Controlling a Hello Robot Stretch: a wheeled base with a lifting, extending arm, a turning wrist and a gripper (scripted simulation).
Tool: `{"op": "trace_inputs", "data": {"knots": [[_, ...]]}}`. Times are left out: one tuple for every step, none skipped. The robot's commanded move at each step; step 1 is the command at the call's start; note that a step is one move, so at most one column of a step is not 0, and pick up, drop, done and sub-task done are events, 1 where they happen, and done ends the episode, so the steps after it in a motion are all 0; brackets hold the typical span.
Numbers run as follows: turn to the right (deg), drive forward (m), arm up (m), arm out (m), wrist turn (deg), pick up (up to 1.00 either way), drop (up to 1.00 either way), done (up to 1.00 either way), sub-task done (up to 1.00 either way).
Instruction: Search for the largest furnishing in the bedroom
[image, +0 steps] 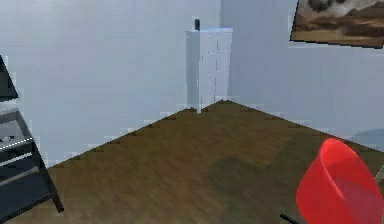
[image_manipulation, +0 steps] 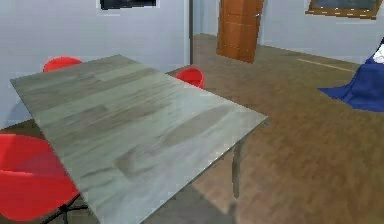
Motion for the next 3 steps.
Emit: {"op": "trace_inputs", "data": {"knots": [[3.0,0.00,0.00,0.00,0.0,0.00,0.00,0.00,0.00],[0.0,0.30,0.00,0.00,0.0,0.00,0.00,0.00,0.00],[45.0,0.00,0.00,0.00,0.0,0.00,0.00,0.00,0.00]]}}
